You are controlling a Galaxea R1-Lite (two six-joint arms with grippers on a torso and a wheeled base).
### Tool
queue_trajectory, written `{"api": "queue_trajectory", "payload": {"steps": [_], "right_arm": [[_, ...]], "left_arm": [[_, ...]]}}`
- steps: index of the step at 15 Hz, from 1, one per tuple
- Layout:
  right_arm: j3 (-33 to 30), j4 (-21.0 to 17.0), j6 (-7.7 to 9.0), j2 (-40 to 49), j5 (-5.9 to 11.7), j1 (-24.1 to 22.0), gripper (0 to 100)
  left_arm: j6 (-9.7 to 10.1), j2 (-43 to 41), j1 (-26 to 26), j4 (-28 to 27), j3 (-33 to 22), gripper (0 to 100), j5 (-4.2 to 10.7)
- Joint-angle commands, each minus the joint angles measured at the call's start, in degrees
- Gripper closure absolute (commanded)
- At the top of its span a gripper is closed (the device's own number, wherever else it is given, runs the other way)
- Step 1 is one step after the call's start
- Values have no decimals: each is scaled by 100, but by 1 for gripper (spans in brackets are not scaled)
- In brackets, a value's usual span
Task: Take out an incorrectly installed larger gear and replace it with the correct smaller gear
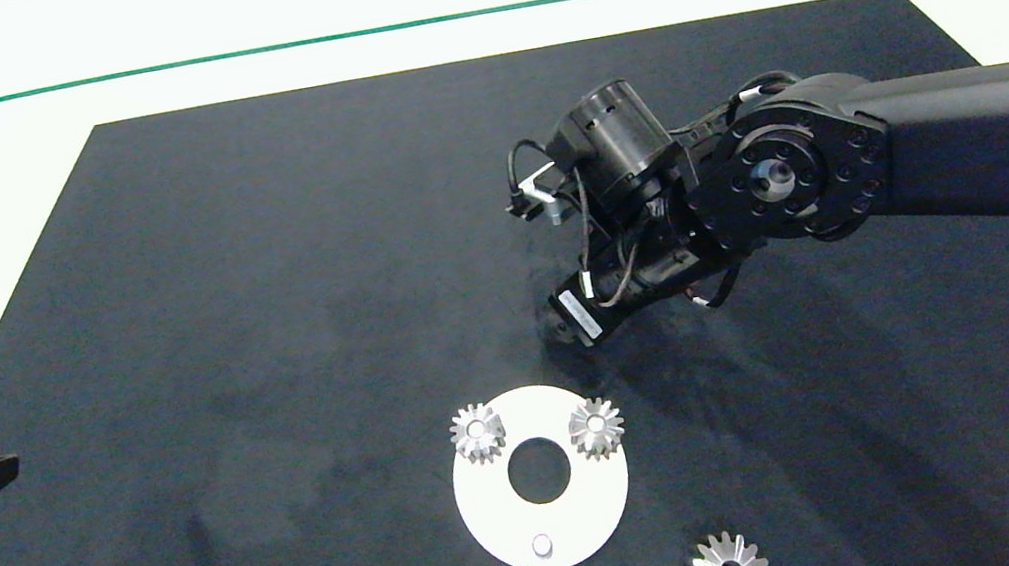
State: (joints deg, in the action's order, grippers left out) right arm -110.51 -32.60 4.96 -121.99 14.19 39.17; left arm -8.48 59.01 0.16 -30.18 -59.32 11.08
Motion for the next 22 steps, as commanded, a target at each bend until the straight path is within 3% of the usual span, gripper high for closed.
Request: {"api": "queue_trajectory", "payload": {"steps": [1,22], "right_arm": [[3,-19,5,0,5,3,21],[-32,17,5,-18,-4,-32,63]], "left_arm": [[-4,-4,2,-14,-1,0,8],[-48,-4,2,-23,26,0,8]]}}
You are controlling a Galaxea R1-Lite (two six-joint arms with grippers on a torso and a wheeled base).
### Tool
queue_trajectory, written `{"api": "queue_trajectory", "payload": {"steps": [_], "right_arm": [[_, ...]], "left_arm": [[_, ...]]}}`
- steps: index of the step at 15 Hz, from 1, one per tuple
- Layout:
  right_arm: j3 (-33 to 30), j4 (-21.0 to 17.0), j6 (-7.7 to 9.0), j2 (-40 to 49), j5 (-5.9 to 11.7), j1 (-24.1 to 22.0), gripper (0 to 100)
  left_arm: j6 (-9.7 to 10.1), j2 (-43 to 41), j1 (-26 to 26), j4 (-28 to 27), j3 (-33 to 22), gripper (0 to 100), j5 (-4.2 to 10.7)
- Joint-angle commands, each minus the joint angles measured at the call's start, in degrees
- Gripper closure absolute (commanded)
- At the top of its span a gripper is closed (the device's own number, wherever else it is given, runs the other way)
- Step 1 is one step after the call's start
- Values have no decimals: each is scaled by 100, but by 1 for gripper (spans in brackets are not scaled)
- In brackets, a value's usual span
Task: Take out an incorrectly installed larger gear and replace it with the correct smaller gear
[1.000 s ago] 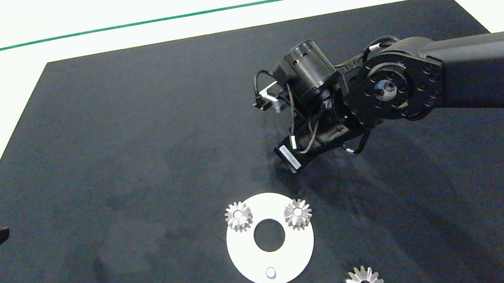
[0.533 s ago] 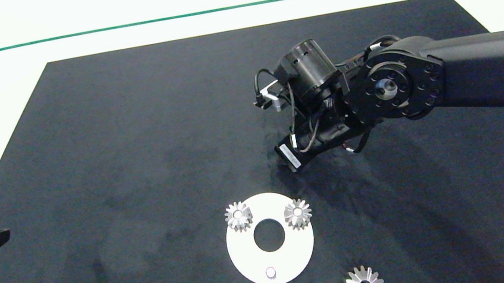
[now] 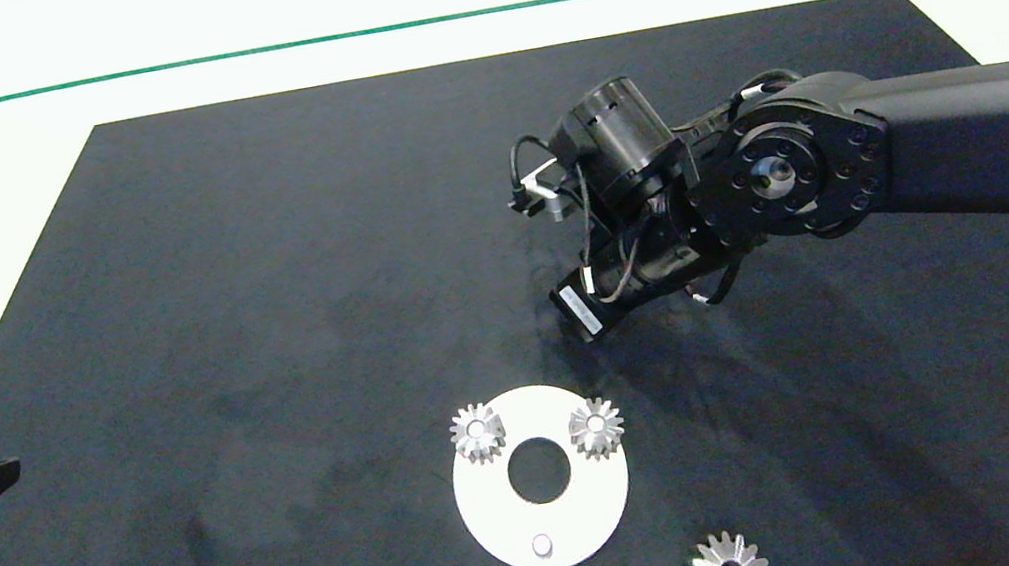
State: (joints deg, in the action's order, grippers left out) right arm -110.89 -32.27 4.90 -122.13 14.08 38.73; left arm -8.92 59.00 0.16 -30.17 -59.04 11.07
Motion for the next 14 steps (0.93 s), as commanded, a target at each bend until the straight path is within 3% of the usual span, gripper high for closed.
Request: {"api": "queue_trajectory", "payload": {"steps": [1,4,7,14], "right_arm": [[6,-16,11,-22,7,12,65],[14,-16,2,-22,7,12,71],[58,-51,-218,154,25,56,77],[770,-51,-165,1253,33,812,78]], "left_arm": [[-4,-12,2,-15,-2,0,9],[-4,-20,2,-15,-2,0,9],[-13,-12,2,-24,-2,0,9],[-13,-56,-51,-15,-2,0,9]]}}
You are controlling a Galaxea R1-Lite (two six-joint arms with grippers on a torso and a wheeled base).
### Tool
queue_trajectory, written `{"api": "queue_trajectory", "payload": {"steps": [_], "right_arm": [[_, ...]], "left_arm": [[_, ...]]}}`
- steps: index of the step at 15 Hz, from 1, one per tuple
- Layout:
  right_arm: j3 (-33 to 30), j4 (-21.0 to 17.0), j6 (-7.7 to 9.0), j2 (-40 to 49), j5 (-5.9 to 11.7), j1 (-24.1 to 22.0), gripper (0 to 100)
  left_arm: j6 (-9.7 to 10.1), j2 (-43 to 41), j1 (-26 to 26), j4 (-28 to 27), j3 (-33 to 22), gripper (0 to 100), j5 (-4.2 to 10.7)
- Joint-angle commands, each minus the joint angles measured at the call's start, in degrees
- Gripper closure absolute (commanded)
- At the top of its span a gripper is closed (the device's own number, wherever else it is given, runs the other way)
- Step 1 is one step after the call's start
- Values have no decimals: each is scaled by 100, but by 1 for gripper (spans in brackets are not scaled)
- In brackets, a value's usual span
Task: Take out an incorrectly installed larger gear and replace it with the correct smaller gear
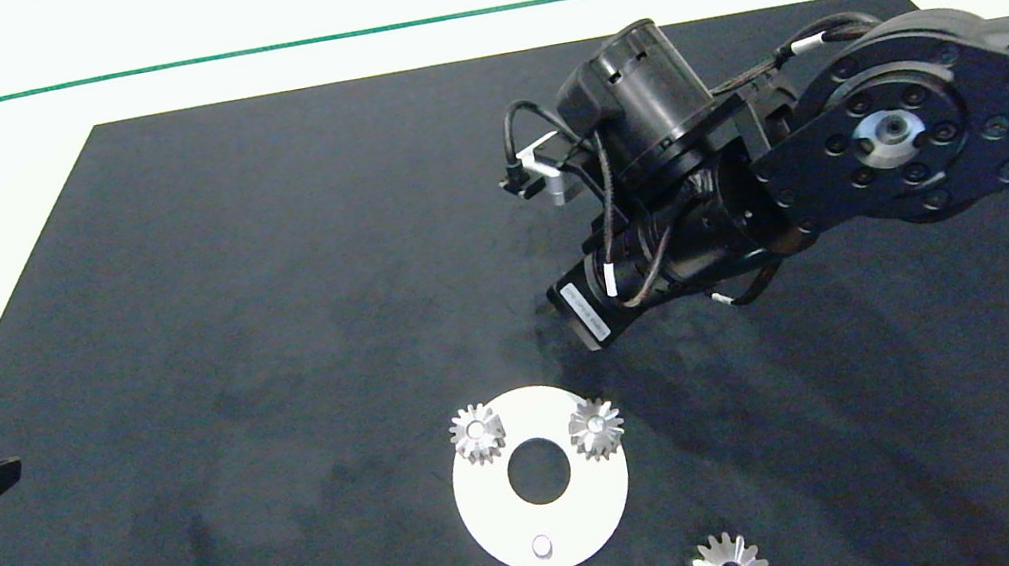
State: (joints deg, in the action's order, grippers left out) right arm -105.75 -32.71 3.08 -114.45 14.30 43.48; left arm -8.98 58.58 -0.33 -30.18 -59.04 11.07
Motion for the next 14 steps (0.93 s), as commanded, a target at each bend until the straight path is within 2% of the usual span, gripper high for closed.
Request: {"api": "queue_trajectory", "payload": {"steps": [1,6,9,12,14], "right_arm": [[354,-16,17,555,29,512,78],[740,-25,52,757,38,1145,78],[925,-16,70,696,38,1259,78],[943,-16,61,616,29,1400,78],[943,-16,70,537,38,1637,78]], "left_arm": [[-7,-13,-11,-23,-2,0,9],[-7,-57,-196,-23,33,0,9],[-24,-224,-178,-14,6,0,36],[-270,-698,-90,-23,-73,0,44],[-499,-1041,-55,-304,-222,0,53]]}}
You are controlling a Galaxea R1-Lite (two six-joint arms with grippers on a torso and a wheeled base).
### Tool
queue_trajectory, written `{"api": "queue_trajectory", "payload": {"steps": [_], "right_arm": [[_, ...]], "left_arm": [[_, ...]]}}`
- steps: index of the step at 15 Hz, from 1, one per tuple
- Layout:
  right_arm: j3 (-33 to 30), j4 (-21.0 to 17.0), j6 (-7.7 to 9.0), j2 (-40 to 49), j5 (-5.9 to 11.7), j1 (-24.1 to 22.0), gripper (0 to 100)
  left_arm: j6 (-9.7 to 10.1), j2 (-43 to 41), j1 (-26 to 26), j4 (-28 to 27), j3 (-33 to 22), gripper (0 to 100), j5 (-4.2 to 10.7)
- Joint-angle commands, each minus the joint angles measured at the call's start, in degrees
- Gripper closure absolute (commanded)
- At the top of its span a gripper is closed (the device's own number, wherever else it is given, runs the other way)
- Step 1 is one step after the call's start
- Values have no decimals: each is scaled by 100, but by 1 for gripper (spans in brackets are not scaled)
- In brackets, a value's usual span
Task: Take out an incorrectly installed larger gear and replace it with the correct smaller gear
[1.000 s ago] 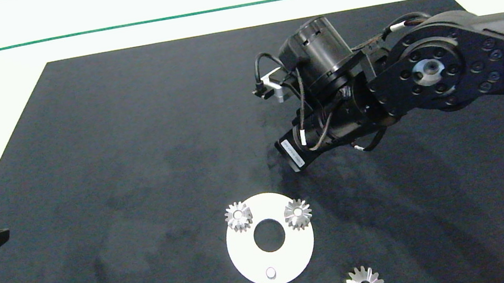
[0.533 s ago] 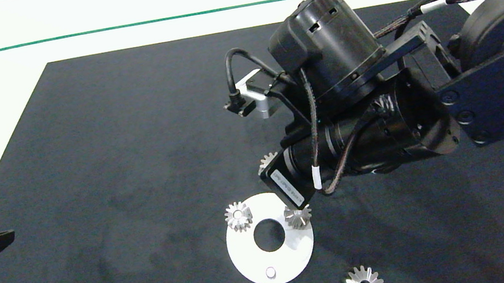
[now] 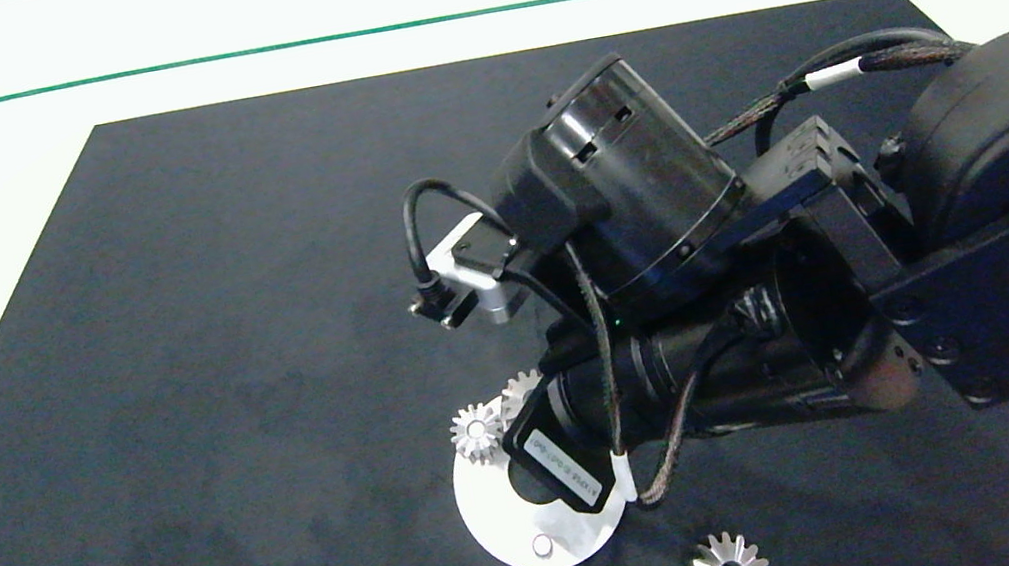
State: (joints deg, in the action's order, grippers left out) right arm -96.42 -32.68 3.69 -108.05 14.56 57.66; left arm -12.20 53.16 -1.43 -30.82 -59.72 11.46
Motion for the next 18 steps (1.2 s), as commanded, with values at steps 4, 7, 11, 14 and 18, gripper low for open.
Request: {"api": "queue_trajectory", "payload": {"steps": [4,7,11,14,18], "right_arm": [[105,-28,35,-243,126,509,78],[404,-28,290,-270,232,509,78],[536,-28,457,-270,390,544,78],[659,-28,474,-270,390,597,78],[756,-19,510,-322,399,615,78]], "left_arm": [[-195,-641,46,-504,-347,0,5],[-195,-641,46,-504,-338,0,5],[-195,-641,37,-504,-338,0,5],[-195,-614,28,-504,-321,0,5],[-195,-623,28,-504,-321,0,5]]}}
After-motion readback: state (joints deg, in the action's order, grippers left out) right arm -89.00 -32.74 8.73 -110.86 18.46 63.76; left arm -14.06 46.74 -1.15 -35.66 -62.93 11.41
